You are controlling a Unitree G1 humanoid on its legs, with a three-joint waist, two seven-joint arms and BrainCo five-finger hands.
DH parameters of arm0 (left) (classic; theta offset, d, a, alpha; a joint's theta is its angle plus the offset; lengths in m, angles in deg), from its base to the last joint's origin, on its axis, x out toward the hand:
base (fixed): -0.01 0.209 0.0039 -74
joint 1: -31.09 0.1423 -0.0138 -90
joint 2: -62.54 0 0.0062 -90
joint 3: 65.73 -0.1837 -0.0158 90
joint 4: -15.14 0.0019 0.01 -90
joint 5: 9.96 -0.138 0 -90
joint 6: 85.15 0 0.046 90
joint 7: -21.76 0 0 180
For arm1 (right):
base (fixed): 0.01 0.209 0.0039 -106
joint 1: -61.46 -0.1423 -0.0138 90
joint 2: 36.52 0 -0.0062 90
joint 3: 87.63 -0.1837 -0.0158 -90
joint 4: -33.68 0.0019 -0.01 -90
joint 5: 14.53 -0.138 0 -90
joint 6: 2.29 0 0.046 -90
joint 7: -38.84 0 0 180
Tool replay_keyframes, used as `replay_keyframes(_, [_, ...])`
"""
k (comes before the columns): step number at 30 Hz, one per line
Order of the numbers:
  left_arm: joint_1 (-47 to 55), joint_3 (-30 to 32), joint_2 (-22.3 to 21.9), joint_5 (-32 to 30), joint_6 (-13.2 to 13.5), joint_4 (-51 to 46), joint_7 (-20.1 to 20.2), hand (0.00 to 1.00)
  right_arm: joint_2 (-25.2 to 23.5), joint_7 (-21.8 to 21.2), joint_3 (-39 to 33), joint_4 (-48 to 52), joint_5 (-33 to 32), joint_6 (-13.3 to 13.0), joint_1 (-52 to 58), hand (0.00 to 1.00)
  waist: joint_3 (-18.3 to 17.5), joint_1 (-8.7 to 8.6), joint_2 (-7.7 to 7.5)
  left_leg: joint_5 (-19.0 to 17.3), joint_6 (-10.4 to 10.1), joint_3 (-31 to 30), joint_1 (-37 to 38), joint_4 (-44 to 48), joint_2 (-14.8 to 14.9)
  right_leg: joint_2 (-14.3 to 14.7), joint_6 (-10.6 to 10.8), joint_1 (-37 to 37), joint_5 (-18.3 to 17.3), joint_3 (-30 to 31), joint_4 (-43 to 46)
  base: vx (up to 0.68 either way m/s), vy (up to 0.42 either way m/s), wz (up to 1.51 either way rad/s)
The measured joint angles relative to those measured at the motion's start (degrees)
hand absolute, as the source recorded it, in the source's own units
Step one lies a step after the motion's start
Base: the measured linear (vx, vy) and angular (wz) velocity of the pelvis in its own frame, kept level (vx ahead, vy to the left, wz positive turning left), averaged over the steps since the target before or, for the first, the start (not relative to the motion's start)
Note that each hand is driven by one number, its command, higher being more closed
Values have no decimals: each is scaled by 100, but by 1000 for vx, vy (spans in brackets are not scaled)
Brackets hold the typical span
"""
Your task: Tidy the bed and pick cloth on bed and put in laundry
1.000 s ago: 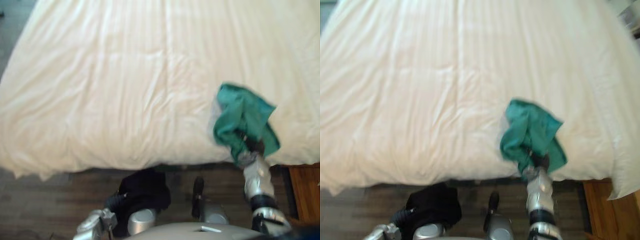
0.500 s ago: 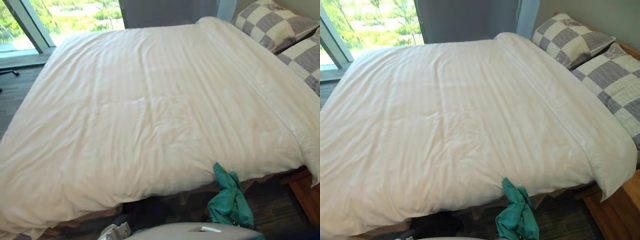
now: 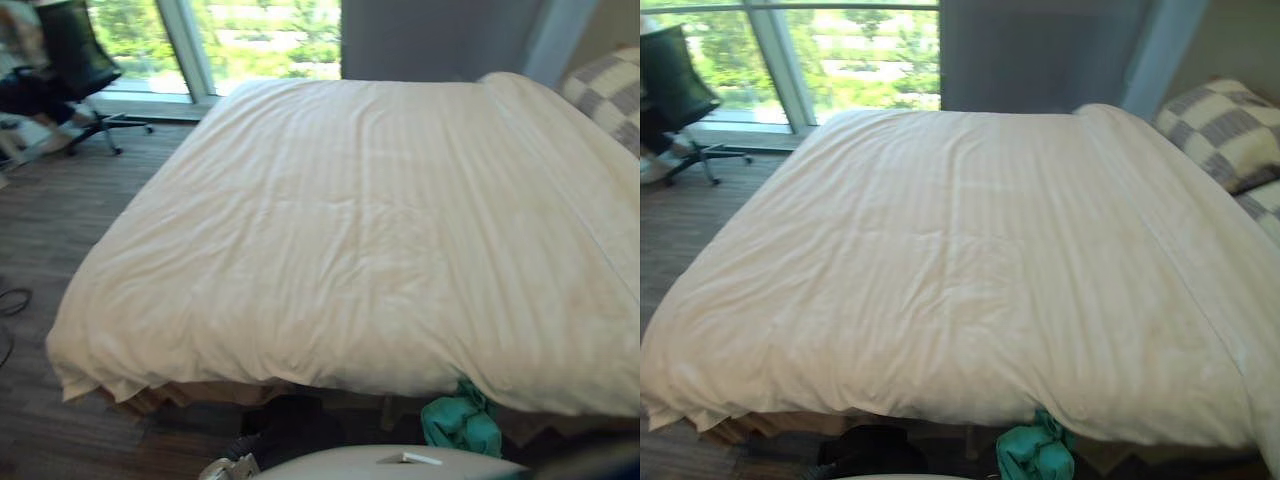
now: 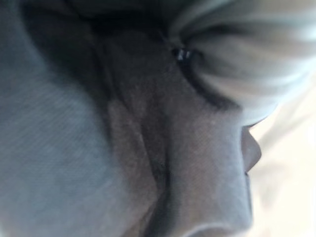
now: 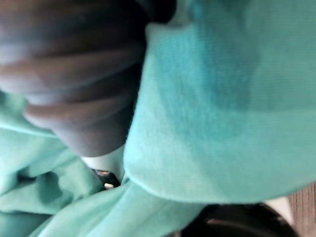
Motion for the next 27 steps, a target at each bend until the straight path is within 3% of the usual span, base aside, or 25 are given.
replay_keyframes(2, [7,9,-11,29,135,-24,-156,100,11,-137,243,-99,51,-5,-248,100,30,29,-58,117,-16,-297,-7,5,-27,53,-72,239,35,-115,-95,134,-71,95])
replay_keyframes(3, [9,12,-16,75,192,-24,-199,100,11,-210,302,-116,114,-6,-328,100,62,75,-14,146,-29,-365,-19,9,-13,85,-102,272,49,-129,-130,83,-72,74])
replay_keyframes(4, [6,21,-30,140,274,-78,-240,100,21,-329,451,-137,141,-8,-436,100,98,165,-67,202,-51,-425,-26,23,4,120,-124,334,62,-173,-164,34,-80,71])
replay_keyframes(5, [26,18,-74,211,418,-217,-244,100,41,-560,706,-144,254,-7,-572,100,172,267,-83,358,-59,-544,-114,34,-8,130,-134,412,57,-368,-191,2,-85,77])
replay_keyframes(7, [23,11,-138,379,582,-267,-229,100,106,-741,906,-146,367,-2,-677,100,203,313,-80,557,-32,-668,-312,34,-53,124,-166,427,38,-705,-191,-79,-69,111])
replay_keyframes(8, [20,-19,-180,477,637,-392,-221,100,151,-822,924,-149,459,4,-787,100,270,313,-54,754,73,-676,-483,29,-115,90,-179,459,31,-1067,-190,-167,-27,148])
replay_keyframes(9, [17,-49,-238,538,677,-434,-216,100,205,-857,932,-127,475,16,-826,100,344,305,36,575,340,-477,-614,8,-127,83,-188,515,20,-1414,-203,-220,-13,179])
replay_keyframes(10, [-7,-40,-308,573,678,-476,-212,100,234,-828,870,-84,571,50,-844,100,446,303,190,59,655,-4,-735,32,-103,140,-186,646,-26,-1927,-315,-179,1,159])
replay_keyframes(11, [-14,-56,-300,561,676,-500,-209,100,227,-816,865,-80,606,70,-853,100,457,278,157,-277,641,223,-771,30,-136,86,-219,701,8,-2135,-447,-136,20,188])
replay_keyframes(12, [-107,-72,-251,524,655,-542,-228,100,215,-805,869,-100,698,83,-928,100,568,264,-87,-506,677,754,-905,582,-159,-173,-204,821,89,-2607,-595,-98,30,171])
replay_keyframes(13, [-214,-74,-200,452,662,-559,-239,100,219,-761,871,-106,676,134,-1003,100,642,349,-44,-539,725,1085,-1190,1743,-57,-398,-228,795,42,-3024,-328,-98,24,161])
replay_keyframes(14, [-177,-75,-219,439,665,-590,-243,100,228,-741,880,-89,663,138,-1026,100,661,369,15,-578,777,1200,-1261,2323,40,-462,-244,796,-8,-3213,-161,-97,-10,141])
replay_keyframes(15, [-123,-133,-317,373,661,-615,-266,100,288,-706,919,-38,528,157,-1054,100,647,360,260,-734,655,1289,-1320,2934,286,-424,-237,777,-123,-3505,232,-90,26,176])
replay_keyframes(16, [-126,-275,-331,231,649,-627,-281,100,443,-671,957,-6,329,241,-1165,100,624,257,481,-744,840,1190,-1407,2669,157,-328,-405,664,-315,-3461,455,-97,51,192])
replay_keyframes(17, [-161,-322,-326,224,649,-631,-279,100,448,-643,939,-11,253,285,-1218,100,617,227,486,-623,792,941,-1396,2266,41,-202,-545,565,-372,-3290,280,-115,62,220])
replay_keyframes(18, [-382,-297,-239,97,610,-566,-275,100,329,-514,866,-87,162,292,-1268,100,665,131,274,-633,804,834,-1417,1783,-171,-141,-292,608,-102,-3430,-323,-47,43,166])
replay_keyframes(19, [-447,-149,-199,51,615,-524,-289,100,225,-347,842,-113,103,294,-1361,100,712,249,237,-1239,737,1407,-1527,2676,164,-223,-102,658,86,-3823,-318,-20,23,143])
replay_keyframes(20, [-451,-158,-144,34,584,-513,-284,100,180,-276,825,-83,101,294,-1388,100,727,264,203,-1342,739,1618,-1441,2942,322,-296,-102,701,93,-3998,-182,52,32,122])
replay_keyframes(21, [-418,-180,-90,-80,518,-434,-253,100,154,-143,739,-69,36,296,-1320,100,731,187,247,-1440,610,1835,-1201,3009,569,-399,-106,790,80,-4347,158,43,77,159])
replay_keyframes(22, [-453,-300,-115,-215,431,-417,-182,100,154,-4,574,-74,-180,322,-1302,100,670,83,349,-1377,665,1829,-1108,2696,373,-558,-129,727,37,-4576,604,68,156,164])
replay_keyframes(23, [-479,-348,-110,-229,401,-409,-145,100,118,33,506,-71,-301,327,-1232,100,654,28,326,-1350,702,1741,-1052,2455,274,-587,-122,691,-37,-4593,629,67,170,133])
replay_keyframes(25, [-555,-387,-18,-457,281,-346,-27,100,-48,176,395,-55,-766,392,-1285,100,644,132,200,-1073,846,1439,-957,1826,-56,-537,-117,642,-43,-4608,220,56,101,99])
replay_keyframes(27, [-568,-401,-16,-568,181,-317,16,100,-51,246,264,-70,-1094,540,-1282,100,653,185,216,-969,887,1197,-875,1651,-144,-439,-155,717,165,-4581,38,30,42,67])
